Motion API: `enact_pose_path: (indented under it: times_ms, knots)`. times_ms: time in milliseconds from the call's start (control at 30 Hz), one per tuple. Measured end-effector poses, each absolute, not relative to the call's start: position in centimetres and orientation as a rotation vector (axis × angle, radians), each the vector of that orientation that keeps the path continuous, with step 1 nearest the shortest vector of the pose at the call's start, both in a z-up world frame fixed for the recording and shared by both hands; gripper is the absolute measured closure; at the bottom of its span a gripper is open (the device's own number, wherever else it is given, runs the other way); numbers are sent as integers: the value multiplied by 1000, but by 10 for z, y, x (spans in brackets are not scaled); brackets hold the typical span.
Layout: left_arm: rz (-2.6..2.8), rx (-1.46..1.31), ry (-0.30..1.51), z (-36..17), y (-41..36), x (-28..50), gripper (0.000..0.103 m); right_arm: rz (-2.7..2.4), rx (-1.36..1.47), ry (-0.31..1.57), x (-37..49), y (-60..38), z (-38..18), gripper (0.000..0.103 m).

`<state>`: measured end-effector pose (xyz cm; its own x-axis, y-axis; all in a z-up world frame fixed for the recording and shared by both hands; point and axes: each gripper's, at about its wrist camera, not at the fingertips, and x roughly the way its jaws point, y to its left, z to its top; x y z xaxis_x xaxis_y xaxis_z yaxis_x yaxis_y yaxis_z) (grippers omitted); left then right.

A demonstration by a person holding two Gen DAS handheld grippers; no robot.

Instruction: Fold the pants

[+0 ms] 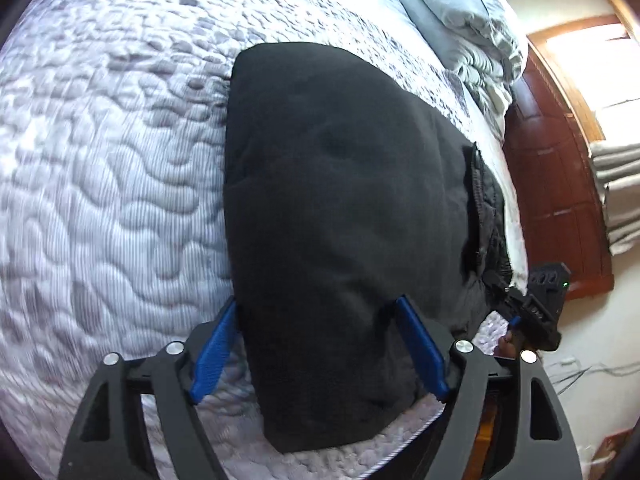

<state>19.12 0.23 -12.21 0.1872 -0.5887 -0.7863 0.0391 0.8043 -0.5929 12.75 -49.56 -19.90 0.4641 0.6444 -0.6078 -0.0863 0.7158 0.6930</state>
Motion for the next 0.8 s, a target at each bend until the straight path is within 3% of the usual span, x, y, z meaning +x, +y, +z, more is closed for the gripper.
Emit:
enact_pose_path:
  times_ms: [100,300,400,467,800]
  knots:
    - [-497,-528,1353,-129,-2,205,25,491,643,1000,128,-495,-200,55]
    - [-393,-399,1312,-112,-28,199,40,500,645,1007,142,-492,-202,52]
    - [-349,-346,1282,-105,-38,193,42,491,631,1013,144,-496,-204,38]
    - [-335,-314,1265,-102,-44,192,42,489,611,1018,146,-496,-203,17]
    - [-304,-273,1218,-99,-45,183,39,475,547,1034,178,-488,-193,13]
